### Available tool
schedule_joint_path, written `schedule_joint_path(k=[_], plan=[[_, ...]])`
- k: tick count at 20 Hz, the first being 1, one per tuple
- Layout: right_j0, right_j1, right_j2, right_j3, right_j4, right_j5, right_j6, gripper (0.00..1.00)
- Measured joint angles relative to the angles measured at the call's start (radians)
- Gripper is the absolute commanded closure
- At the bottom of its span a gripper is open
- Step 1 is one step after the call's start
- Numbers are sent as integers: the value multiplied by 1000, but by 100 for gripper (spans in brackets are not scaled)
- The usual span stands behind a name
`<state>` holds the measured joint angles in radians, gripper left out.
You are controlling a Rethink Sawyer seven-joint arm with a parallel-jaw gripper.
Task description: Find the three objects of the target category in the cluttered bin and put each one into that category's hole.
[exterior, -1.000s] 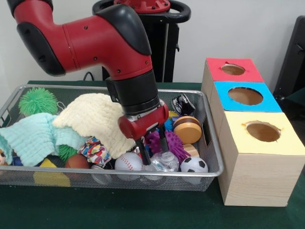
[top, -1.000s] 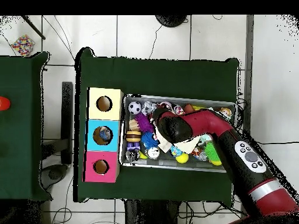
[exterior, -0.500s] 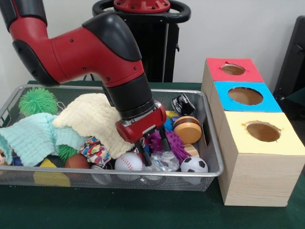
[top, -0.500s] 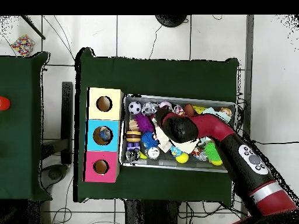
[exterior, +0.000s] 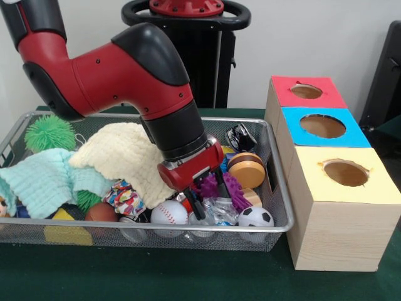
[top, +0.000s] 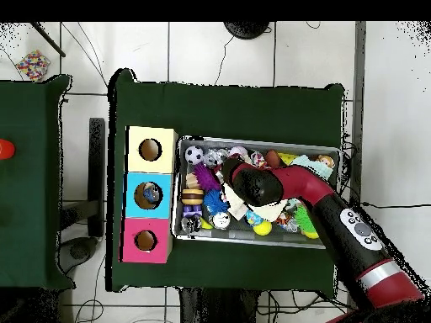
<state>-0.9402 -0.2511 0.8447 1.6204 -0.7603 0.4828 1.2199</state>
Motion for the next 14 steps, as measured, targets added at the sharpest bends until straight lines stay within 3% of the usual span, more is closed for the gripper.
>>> schedule_joint_path(k=[2,3,14], plan=[[-3,4,3,0,0,0,0,0],[-4,5,5,-2,0,0,0,100],[-11,8,17,-2,0,0,0,100]])
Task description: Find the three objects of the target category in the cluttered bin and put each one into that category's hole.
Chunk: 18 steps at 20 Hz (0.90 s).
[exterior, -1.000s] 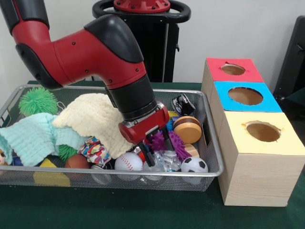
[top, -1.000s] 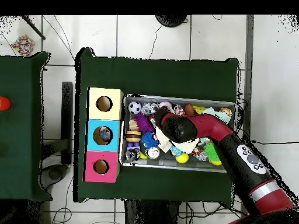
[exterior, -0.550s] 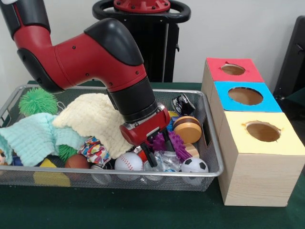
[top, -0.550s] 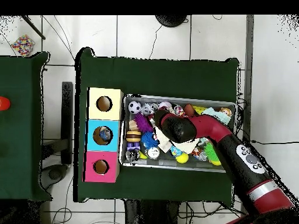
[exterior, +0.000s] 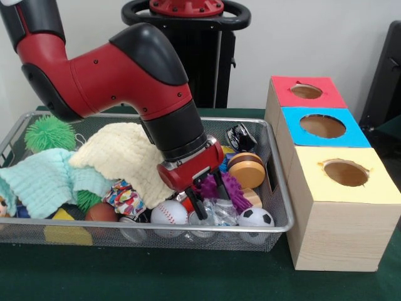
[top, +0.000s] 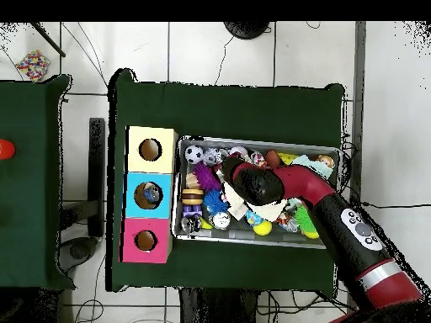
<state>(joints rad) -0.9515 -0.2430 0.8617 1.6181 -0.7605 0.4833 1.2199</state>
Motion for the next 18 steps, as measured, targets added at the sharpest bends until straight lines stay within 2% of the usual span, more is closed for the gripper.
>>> schedule_joint_path(k=[7,18], plan=[[-9,7,9,-3,0,0,0,100],[-119,37,102,27,35,12,0,100]])
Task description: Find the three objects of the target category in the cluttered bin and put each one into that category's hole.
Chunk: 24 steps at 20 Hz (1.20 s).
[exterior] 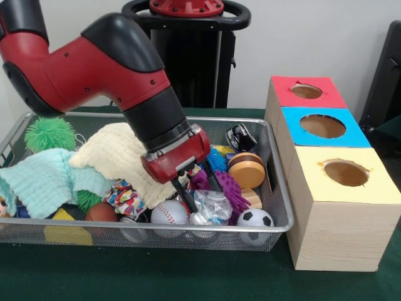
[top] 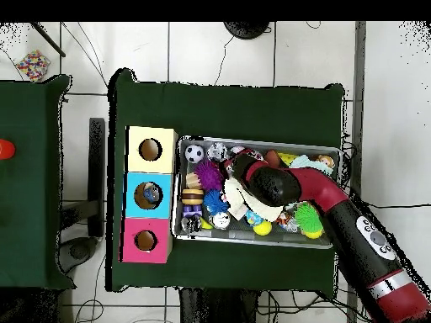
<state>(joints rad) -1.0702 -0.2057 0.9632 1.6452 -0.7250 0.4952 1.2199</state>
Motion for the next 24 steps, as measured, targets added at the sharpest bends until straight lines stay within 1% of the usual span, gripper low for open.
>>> schedule_joint_path(k=[10,14,18,24], plan=[[-40,-19,41,10,30,69,0,100],[-59,-44,56,29,31,90,0,100],[-74,-108,73,74,44,111,0,100],[-106,-215,122,160,95,119,0,100]])
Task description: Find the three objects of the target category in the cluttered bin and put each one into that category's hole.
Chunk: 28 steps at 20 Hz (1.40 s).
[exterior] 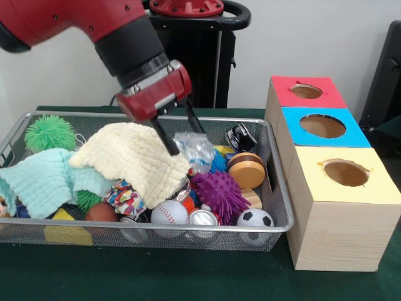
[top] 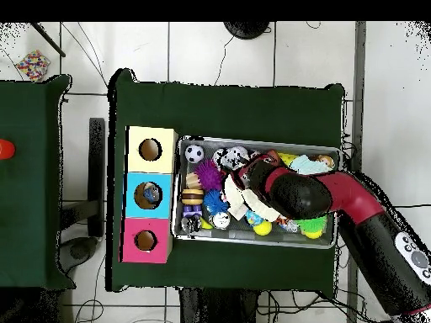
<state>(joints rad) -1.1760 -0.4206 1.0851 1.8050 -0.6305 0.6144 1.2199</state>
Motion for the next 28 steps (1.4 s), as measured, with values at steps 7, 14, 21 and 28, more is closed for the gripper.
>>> schedule_joint_path(k=[7,14,21,28], plan=[[-38,-92,56,95,63,0,0,100],[-52,-160,95,177,100,0,0,100],[-51,-230,121,269,120,-19,0,100],[-42,-297,144,354,152,-93,0,100]])
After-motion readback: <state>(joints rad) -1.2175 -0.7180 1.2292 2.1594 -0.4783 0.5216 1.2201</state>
